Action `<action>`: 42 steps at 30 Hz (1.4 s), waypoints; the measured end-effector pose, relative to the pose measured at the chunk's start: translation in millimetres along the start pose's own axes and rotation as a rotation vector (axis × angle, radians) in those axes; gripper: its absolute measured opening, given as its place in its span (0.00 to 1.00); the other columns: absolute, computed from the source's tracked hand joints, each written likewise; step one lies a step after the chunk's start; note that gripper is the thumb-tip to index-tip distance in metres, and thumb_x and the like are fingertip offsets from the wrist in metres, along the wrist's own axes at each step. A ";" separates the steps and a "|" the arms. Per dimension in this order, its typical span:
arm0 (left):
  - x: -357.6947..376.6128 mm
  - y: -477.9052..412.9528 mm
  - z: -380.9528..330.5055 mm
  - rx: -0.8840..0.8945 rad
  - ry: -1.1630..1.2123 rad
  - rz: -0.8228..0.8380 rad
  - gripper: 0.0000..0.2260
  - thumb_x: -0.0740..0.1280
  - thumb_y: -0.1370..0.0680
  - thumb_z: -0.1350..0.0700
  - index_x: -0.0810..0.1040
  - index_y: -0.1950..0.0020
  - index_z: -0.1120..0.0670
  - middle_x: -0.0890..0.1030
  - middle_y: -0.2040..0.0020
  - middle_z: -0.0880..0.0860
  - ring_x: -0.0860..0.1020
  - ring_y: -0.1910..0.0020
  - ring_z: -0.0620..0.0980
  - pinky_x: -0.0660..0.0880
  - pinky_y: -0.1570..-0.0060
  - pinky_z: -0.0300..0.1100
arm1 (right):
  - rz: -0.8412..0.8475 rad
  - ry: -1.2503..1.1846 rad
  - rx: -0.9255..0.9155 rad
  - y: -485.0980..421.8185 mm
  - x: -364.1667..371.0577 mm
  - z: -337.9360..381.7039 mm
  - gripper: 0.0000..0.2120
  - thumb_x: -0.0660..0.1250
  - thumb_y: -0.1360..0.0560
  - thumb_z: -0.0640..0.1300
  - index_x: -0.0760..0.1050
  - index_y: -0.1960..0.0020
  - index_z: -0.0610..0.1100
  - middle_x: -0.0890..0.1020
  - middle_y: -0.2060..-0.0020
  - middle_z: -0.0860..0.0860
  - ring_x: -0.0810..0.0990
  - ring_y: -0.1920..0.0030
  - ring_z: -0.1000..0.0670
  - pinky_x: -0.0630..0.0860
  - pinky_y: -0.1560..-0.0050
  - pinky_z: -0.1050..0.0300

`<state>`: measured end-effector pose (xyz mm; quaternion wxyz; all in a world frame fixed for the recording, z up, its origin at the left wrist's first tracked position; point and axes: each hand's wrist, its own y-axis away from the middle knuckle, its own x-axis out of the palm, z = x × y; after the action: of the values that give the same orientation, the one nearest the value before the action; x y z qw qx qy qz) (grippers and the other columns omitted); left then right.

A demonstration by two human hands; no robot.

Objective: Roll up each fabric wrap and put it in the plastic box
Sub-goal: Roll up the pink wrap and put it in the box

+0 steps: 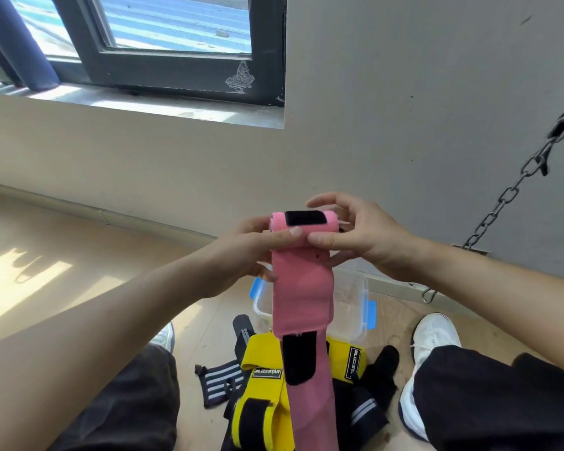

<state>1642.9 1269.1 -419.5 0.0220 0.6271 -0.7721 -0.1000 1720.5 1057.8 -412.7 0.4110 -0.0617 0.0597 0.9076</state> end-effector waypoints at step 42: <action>-0.2 0.1 1.9 0.193 -0.024 -0.077 0.26 0.75 0.27 0.56 0.76 0.30 0.49 0.83 0.57 0.43 0.80 0.59 0.42 0.72 0.68 0.36 | 0.104 -0.097 0.109 1.3 -5.1 2.9 0.24 0.75 0.28 0.53 0.76 0.35 0.46 0.81 0.45 0.41 0.85 0.49 0.44 0.83 0.63 0.50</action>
<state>1642.6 1269.5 -421.2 -0.0519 0.6544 -0.7536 -0.0335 1722.7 1053.7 -409.0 0.3683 0.0079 0.0923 0.9251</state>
